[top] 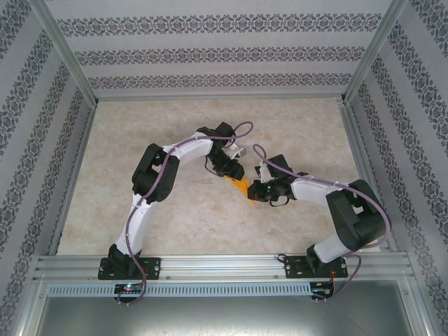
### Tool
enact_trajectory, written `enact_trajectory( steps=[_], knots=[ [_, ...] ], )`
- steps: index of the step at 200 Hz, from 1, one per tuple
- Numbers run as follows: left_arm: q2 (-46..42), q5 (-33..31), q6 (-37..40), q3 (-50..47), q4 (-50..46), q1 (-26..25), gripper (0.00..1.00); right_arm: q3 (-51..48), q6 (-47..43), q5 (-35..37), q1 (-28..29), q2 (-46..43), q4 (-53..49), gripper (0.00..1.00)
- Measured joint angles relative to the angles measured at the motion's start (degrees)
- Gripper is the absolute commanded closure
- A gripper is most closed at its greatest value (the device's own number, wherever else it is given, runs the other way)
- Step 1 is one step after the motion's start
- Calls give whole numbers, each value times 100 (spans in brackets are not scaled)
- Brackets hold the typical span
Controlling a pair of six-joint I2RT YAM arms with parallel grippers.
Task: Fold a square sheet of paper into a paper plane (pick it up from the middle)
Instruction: Fold the wing for the fifth time at the center of the table.
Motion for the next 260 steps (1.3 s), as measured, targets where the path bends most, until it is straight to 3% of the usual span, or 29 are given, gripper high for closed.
enact_trajectory(
  steps=[260],
  knots=[
    [254,0,173,463,-479,9,59,-608,387,-208,-188,-101,750,96]
  ],
)
